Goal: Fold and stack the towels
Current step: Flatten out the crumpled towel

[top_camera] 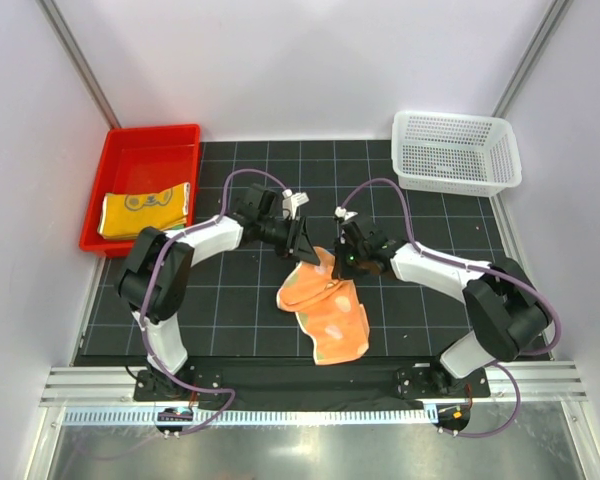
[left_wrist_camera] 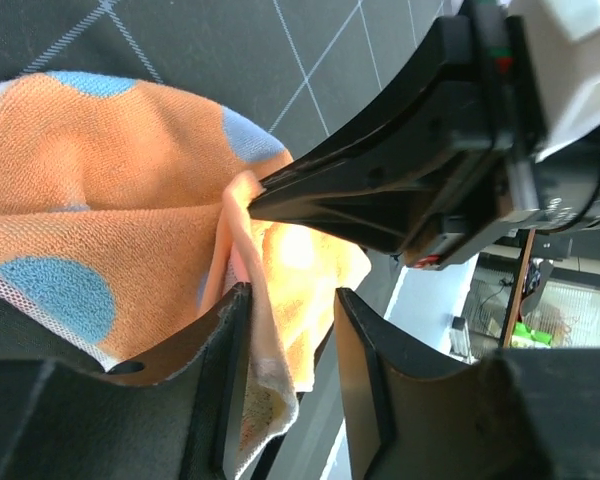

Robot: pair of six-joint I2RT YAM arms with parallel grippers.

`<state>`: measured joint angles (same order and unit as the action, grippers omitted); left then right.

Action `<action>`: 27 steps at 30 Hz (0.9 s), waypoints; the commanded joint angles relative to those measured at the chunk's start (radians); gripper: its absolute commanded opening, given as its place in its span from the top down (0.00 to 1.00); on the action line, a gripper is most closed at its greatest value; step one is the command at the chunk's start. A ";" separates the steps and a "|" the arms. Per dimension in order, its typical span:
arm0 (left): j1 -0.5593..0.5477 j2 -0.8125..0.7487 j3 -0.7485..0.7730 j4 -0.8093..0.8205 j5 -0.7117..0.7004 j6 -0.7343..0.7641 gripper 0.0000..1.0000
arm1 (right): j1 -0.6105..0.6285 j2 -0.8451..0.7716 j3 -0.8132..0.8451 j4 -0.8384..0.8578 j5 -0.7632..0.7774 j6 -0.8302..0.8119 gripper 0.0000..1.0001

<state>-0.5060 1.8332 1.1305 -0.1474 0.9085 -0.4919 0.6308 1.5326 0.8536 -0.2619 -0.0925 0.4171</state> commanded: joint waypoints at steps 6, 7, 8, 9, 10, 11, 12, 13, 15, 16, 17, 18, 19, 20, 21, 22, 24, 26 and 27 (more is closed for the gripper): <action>0.000 -0.029 0.087 -0.217 -0.156 0.097 1.00 | -0.008 -0.060 0.042 0.004 -0.035 0.018 0.82; 0.000 -0.032 0.110 -0.287 -0.216 0.116 1.00 | -0.008 -0.066 0.057 0.000 -0.036 0.026 0.75; -0.002 -0.035 0.132 -0.355 -0.375 0.133 1.00 | -0.009 -0.078 0.073 -0.005 -0.039 0.035 0.58; 0.000 -0.049 0.149 -0.413 -0.445 0.142 1.00 | -0.014 -0.083 0.111 -0.008 -0.044 0.041 0.50; 0.000 -0.061 0.149 -0.496 -0.511 0.153 1.00 | -0.022 -0.081 0.130 -0.011 -0.049 0.045 0.45; -0.002 -0.077 0.137 -0.524 -0.628 0.153 1.00 | -0.040 -0.071 0.149 -0.014 -0.055 0.046 0.41; 0.001 -0.095 0.120 -0.541 -0.670 0.151 1.00 | -0.049 -0.060 0.185 -0.017 -0.058 0.035 0.41; 0.001 -0.139 0.074 -0.553 -0.716 0.129 1.00 | -0.062 -0.045 0.200 -0.016 -0.071 0.028 0.41; 0.007 -0.196 0.037 -0.564 -0.854 0.087 1.00 | -0.094 0.013 0.251 -0.014 -0.099 -0.003 0.42; 0.012 -0.209 0.010 -0.569 -0.893 0.044 1.00 | -0.103 0.038 0.263 -0.007 -0.113 -0.012 0.44; 0.017 -0.218 0.002 -0.573 -0.957 0.029 1.00 | -0.111 0.082 0.292 -0.005 -0.130 -0.024 0.46; 0.021 -0.225 -0.004 -0.581 -0.979 0.017 1.00 | -0.114 0.110 0.309 -0.013 -0.138 -0.047 0.48; 0.024 -0.226 -0.005 -0.590 -1.002 -0.003 1.00 | -0.118 0.136 0.329 -0.029 -0.144 -0.058 0.48; 0.024 -0.223 0.000 -0.598 -1.040 -0.010 1.00 | -0.121 0.187 0.364 -0.042 -0.148 -0.066 0.48; 0.027 -0.221 0.003 -0.609 -1.045 -0.013 1.00 | -0.121 0.207 0.377 -0.068 -0.142 -0.081 0.49; 0.029 -0.212 0.009 -0.613 -1.051 -0.020 1.00 | -0.121 0.224 0.387 -0.077 -0.133 -0.086 0.48; 0.034 -0.201 0.021 -0.645 -1.083 -0.040 1.00 | -0.123 0.263 0.389 -0.080 -0.121 -0.093 0.46; 0.038 -0.190 0.032 -0.664 -1.105 -0.057 1.00 | -0.123 0.288 0.377 -0.080 -0.127 -0.103 0.45; 0.038 -0.187 0.031 -0.664 -1.109 -0.059 1.00 | -0.123 0.303 0.369 -0.071 -0.141 -0.101 0.45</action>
<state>-0.4751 1.6333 1.1336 -0.7628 -0.1093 -0.5083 0.5045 1.8248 1.2133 -0.3199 -0.2062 0.3515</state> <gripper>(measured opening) 0.049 0.546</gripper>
